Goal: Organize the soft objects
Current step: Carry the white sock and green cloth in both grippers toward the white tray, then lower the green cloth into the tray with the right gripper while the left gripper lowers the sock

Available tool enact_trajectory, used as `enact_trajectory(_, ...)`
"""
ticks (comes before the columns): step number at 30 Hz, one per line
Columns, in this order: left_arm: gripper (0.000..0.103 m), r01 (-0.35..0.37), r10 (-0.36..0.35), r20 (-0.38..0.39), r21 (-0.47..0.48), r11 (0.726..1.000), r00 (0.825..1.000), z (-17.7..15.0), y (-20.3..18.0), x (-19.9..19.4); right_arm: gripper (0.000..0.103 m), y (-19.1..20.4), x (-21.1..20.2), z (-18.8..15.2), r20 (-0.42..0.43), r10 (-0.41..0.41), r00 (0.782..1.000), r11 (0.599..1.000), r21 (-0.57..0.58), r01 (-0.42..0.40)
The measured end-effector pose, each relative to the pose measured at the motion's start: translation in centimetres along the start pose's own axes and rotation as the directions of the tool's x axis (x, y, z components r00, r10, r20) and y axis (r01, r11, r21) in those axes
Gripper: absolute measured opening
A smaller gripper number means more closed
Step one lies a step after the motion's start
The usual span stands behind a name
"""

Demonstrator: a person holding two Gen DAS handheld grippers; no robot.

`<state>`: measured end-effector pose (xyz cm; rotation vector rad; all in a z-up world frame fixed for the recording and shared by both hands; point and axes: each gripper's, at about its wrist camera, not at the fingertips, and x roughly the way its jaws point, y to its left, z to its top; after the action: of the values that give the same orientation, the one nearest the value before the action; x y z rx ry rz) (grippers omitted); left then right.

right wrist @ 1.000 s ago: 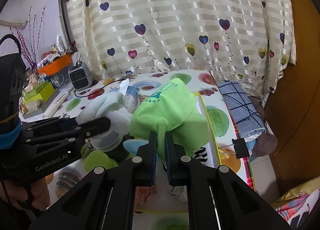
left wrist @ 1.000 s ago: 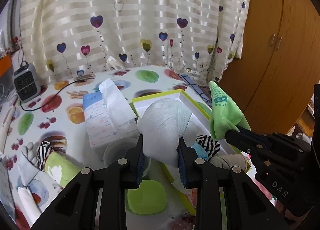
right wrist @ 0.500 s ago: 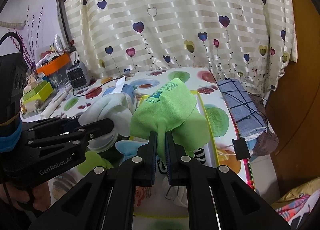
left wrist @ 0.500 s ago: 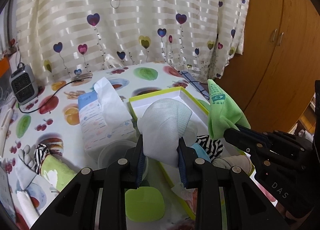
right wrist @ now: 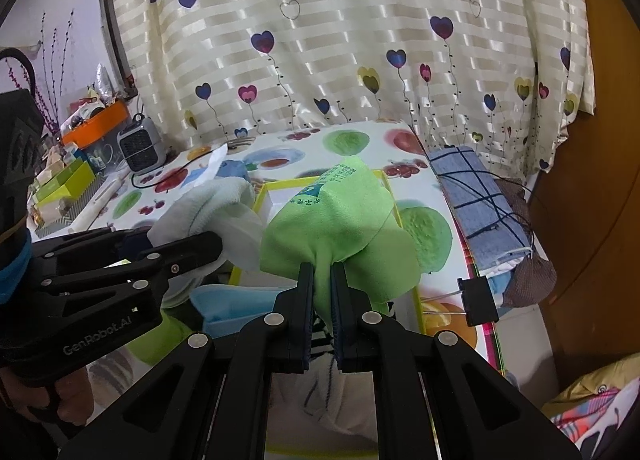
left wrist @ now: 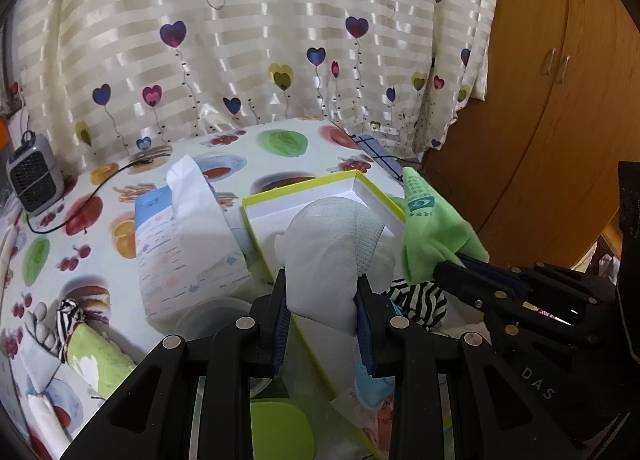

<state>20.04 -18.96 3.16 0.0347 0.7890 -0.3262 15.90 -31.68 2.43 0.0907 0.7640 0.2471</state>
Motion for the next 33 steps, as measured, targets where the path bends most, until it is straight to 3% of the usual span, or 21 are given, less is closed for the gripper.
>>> enact_trajectory(16,0.03,-0.005,0.007,-0.079,0.021,1.0,0.997,0.5,-0.6,3.1,0.009,-0.7,2.6,0.4,-0.068,-0.009,0.998,1.0,0.001,0.009)
enact_trajectory(25,0.037,0.025,-0.027,-0.103,-0.018,1.0,0.994,0.6,0.0,3.8,0.035,-0.5,1.7,0.8,-0.031,-0.045,0.999,0.999,-0.024,0.044)
enact_trajectory(33,0.037,0.024,-0.024,-0.074,-0.005,1.0,0.997,0.6,-0.5,2.7,0.037,-0.5,0.8,0.8,-0.019,-0.058,0.998,0.998,-0.018,0.058)
